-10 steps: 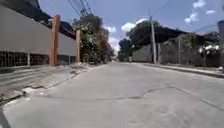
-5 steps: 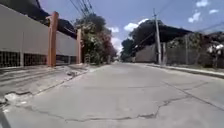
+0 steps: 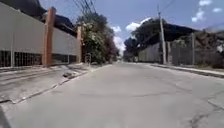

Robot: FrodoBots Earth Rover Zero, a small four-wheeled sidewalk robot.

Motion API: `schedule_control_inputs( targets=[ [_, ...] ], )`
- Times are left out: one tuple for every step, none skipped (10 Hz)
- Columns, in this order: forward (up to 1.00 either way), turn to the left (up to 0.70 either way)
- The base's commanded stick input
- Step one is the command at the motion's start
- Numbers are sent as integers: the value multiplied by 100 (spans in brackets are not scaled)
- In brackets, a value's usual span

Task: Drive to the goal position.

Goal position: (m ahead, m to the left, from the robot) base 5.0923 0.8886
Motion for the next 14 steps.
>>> schedule_control_inputs(
  targets=[
    [100, -37],
    [100, -37],
    [100, -37],
    [100, -12],
    [100, 3],
    [100, 3],
    [100, 3],
    [100, 3],
    [100, 3],
    [100, 3],
    [100, 3],
    [100, 3],
    [100, 3],
    [100, 3]
  ],
)
